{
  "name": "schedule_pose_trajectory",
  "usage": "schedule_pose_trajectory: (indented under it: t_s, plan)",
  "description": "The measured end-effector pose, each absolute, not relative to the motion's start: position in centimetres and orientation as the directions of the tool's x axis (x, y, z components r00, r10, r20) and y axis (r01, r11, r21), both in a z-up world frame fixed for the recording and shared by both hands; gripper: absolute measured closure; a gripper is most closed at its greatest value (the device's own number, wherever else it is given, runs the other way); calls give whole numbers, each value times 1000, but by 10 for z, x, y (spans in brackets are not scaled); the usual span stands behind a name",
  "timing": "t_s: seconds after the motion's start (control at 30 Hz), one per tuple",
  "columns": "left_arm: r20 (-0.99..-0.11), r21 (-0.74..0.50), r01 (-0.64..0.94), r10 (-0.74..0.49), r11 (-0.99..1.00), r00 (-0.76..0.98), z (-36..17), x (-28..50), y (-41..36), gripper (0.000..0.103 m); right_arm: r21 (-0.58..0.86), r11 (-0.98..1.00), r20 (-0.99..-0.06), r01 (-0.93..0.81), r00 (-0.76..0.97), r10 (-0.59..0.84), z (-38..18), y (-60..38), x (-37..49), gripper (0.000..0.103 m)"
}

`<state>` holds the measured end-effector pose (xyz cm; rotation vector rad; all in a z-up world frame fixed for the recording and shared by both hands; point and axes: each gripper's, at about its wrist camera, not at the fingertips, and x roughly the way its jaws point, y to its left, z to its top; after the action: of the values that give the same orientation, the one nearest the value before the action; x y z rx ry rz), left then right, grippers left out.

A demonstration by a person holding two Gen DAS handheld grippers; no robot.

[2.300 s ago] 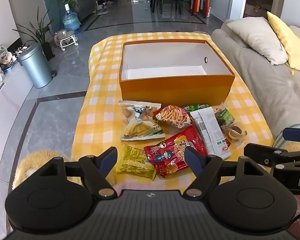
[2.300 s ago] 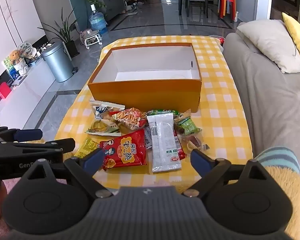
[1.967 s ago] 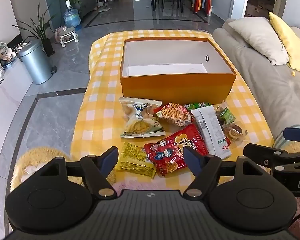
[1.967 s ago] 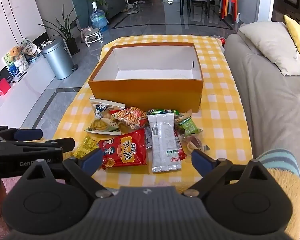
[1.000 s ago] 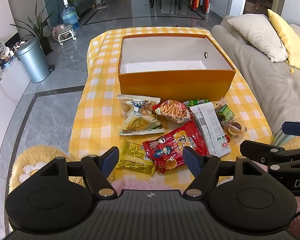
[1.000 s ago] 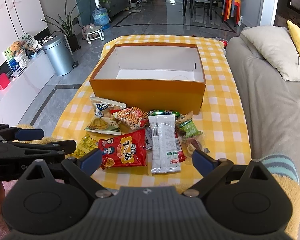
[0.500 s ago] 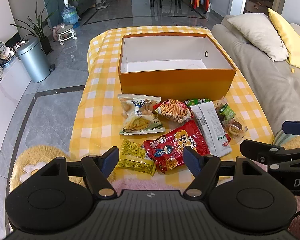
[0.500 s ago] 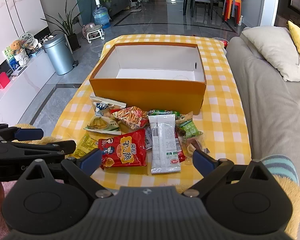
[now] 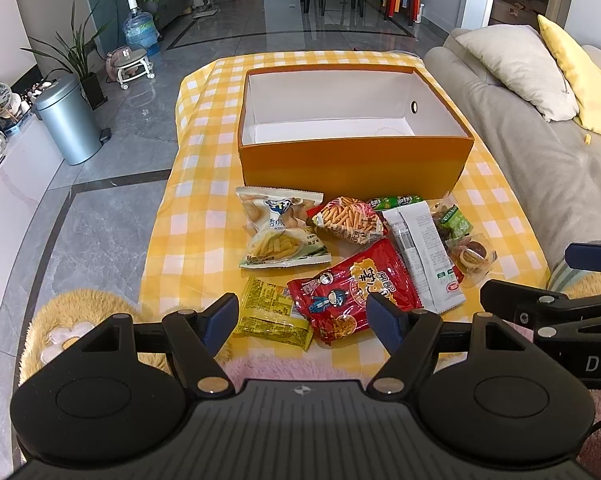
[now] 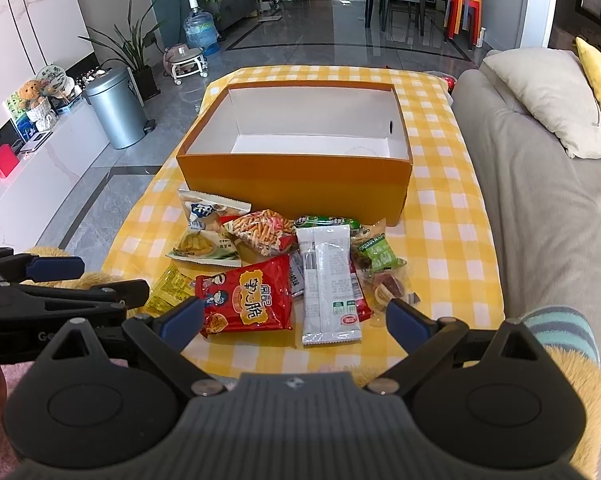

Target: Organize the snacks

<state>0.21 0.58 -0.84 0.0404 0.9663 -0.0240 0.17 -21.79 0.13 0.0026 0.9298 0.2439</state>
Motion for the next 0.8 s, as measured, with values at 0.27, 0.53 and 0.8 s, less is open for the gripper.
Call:
schedule_pose_trajectory:
  t_s: [0.27, 0.53, 0.8]
  plan:
    - [-823, 24, 39, -2, 999, 568, -8, 2, 6, 18, 108, 973, -794, -205, 571, 208, 0, -217, 1, 8]
    - [-824, 24, 39, -2, 999, 566, -9, 1, 5, 18, 108, 973, -794, -206, 571, 209, 0, -217, 1, 8]
    - [-832, 22, 44, -7, 999, 554, -11, 0, 7, 18, 111, 973, -796, -203, 567, 209, -2, -217, 1, 8]
